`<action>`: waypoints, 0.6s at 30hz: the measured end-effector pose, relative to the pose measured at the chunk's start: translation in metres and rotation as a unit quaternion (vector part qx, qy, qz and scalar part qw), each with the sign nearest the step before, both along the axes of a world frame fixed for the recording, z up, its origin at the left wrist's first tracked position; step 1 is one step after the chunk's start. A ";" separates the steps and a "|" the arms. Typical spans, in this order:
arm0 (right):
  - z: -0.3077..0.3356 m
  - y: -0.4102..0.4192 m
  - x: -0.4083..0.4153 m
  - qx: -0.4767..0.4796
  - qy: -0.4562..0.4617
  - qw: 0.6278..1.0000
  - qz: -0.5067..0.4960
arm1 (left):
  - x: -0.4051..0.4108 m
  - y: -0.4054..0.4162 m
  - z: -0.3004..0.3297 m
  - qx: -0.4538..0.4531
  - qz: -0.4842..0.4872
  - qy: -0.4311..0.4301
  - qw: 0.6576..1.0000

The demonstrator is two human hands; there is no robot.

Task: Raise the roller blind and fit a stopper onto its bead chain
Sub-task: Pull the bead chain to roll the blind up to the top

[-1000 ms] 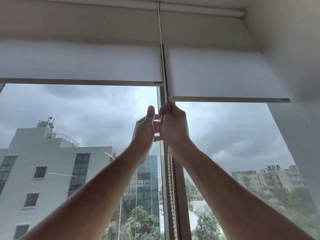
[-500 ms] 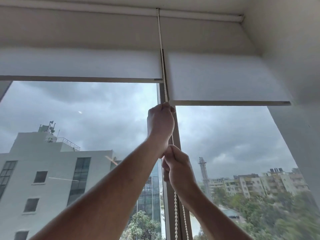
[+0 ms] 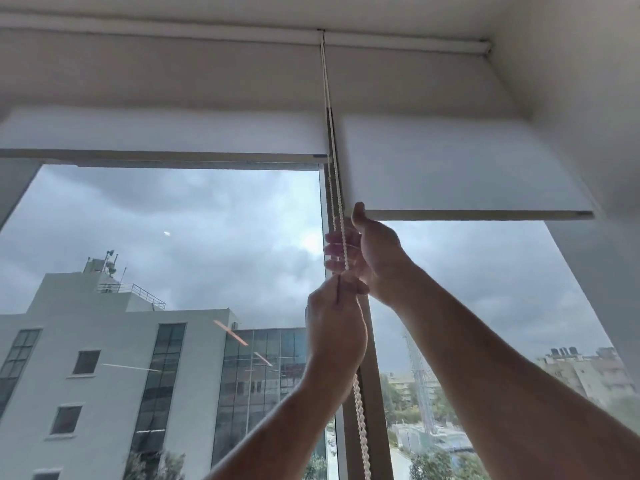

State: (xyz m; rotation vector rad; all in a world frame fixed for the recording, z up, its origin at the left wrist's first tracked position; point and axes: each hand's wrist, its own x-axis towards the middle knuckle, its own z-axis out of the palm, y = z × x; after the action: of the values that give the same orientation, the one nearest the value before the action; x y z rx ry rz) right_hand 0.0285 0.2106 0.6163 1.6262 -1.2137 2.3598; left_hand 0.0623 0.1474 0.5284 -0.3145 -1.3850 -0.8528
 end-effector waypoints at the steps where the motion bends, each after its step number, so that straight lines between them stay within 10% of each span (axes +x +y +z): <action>1: 0.009 -0.001 0.006 0.001 -0.006 1.000 0.003 | -0.002 -0.001 -0.005 -0.003 0.010 -0.002 1.000; 13: 0.018 -0.029 0.007 -0.137 -0.005 0.985 -0.105 | -0.006 -0.029 -0.023 -0.055 -0.079 -0.073 0.993; 18: -0.002 -0.028 0.013 -0.112 0.046 0.974 -0.193 | 0.002 -0.040 0.005 0.052 -0.104 -0.113 0.987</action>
State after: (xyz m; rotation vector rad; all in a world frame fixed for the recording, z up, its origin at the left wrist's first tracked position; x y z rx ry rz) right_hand 0.0419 0.1827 0.6147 1.2799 -1.0827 2.0700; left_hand 0.0648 0.1078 0.5332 -0.2910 -1.5289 -1.1577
